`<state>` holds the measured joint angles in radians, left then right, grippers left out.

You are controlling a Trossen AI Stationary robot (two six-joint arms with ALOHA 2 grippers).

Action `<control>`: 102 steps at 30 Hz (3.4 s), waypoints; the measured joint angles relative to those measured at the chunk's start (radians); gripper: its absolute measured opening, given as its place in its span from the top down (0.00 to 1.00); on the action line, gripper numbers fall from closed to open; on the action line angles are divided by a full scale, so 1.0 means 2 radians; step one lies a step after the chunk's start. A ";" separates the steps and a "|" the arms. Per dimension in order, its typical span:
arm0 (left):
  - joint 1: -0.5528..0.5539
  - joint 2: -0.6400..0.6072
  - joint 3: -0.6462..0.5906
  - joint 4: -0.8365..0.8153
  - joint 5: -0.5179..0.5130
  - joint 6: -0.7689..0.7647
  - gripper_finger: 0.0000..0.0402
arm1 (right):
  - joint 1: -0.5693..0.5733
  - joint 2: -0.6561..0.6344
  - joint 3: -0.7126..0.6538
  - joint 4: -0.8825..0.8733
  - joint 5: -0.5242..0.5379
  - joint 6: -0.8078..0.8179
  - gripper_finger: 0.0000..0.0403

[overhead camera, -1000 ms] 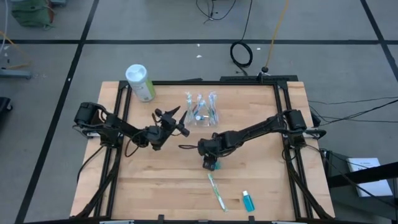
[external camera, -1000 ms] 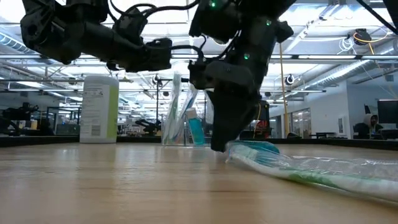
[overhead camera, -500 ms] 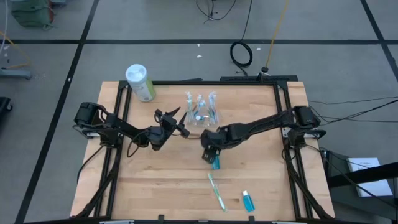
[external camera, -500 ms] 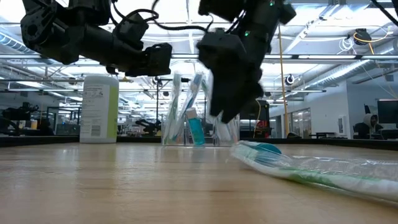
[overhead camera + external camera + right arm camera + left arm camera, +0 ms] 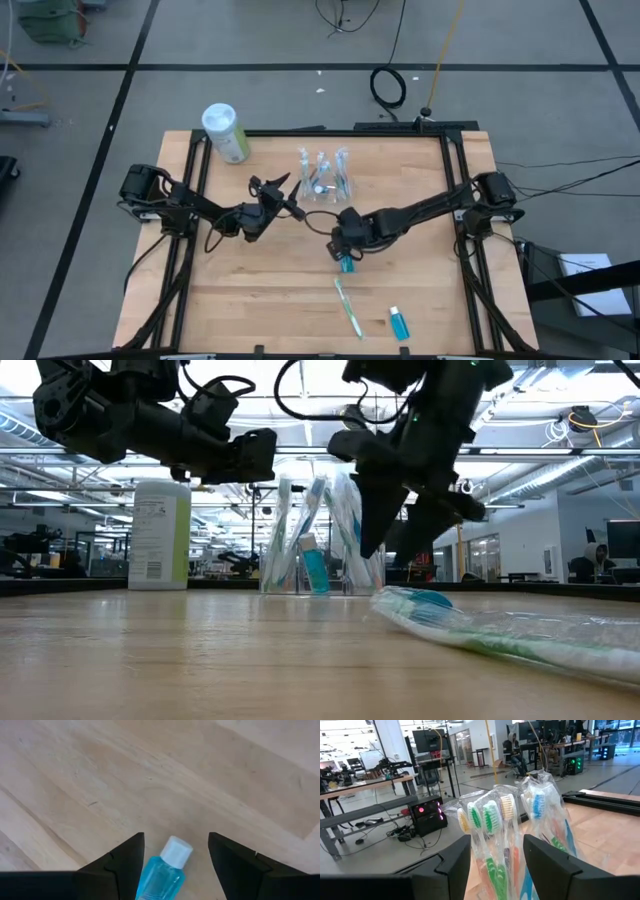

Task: Pick & Place toothbrushing station
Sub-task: Put the blue mouthwash in the middle of the transparent organizer

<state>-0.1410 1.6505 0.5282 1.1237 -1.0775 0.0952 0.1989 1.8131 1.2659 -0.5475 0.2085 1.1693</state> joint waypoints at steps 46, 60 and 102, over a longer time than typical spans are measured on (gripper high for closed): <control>0.000 0.000 0.000 -0.007 0.003 -0.009 0.54 | 0.005 -0.055 -0.089 0.110 -0.067 -0.303 0.79; 0.000 0.000 0.000 -0.007 0.029 -0.055 0.54 | 0.031 -0.095 -0.144 0.135 -0.080 -0.526 0.63; -0.039 -0.090 0.000 -0.019 -0.002 0.068 0.54 | 0.031 -0.086 -0.248 0.343 -0.032 -0.703 0.78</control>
<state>-0.2187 1.4713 0.5285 1.0864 -1.0815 0.2322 0.2604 1.6417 0.7700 0.1393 0.1440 -0.2373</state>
